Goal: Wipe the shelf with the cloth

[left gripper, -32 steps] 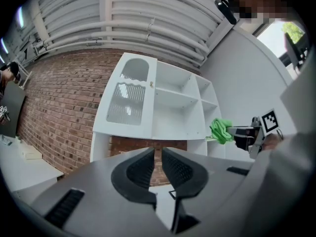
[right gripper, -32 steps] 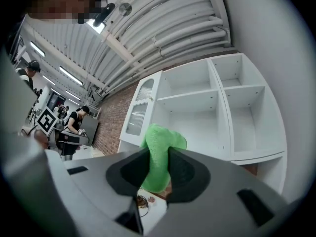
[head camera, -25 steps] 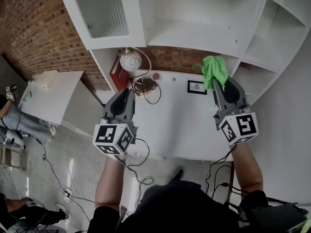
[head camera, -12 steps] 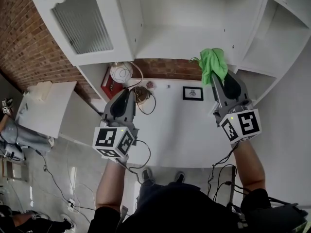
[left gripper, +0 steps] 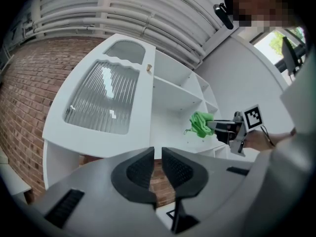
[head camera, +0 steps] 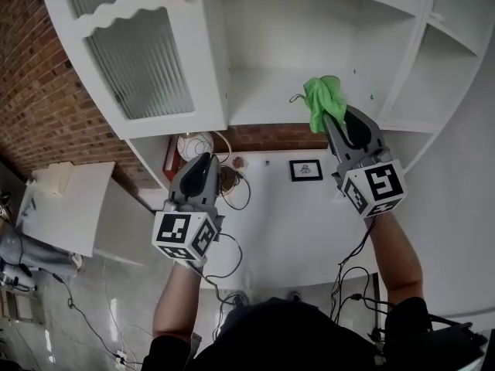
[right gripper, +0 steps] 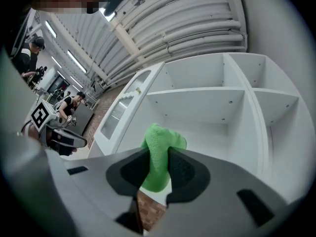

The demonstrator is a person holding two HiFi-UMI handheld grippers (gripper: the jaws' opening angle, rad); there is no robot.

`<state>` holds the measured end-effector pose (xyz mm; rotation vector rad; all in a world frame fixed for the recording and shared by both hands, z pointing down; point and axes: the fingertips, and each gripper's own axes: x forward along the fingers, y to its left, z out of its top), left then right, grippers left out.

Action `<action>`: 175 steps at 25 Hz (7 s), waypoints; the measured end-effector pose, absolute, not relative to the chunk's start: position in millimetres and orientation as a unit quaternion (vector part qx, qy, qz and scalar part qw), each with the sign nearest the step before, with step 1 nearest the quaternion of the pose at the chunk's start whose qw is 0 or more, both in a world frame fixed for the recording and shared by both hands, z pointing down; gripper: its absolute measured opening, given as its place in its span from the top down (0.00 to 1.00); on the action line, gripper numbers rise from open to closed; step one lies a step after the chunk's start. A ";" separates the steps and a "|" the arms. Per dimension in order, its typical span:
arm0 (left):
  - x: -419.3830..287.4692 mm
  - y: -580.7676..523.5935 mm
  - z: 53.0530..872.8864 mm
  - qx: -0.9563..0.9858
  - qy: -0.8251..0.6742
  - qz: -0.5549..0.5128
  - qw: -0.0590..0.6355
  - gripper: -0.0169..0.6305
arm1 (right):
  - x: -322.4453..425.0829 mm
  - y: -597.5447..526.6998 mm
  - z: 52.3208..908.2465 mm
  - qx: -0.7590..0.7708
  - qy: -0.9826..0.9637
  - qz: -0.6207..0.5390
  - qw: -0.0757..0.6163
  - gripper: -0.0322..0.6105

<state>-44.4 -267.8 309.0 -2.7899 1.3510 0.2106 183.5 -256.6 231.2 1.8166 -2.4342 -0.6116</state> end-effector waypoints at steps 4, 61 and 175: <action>-54.8 -274.3 305.7 -0.898 0.433 0.071 0.019 0.90 | 166.9 -283.4 219.4 0.582 -0.785 -0.207 0.041 0.80; -109.1 -303.6 357.1 -0.875 0.482 0.037 -0.021 0.90 | 193.2 -517.8 306.9 0.500 -0.768 0.126 0.380 0.81; -52.1 -305.0 373.4 -0.924 0.375 0.045 -0.052 0.90 | 338.0 -414.8 318.8 0.599 -0.490 0.003 0.634 0.82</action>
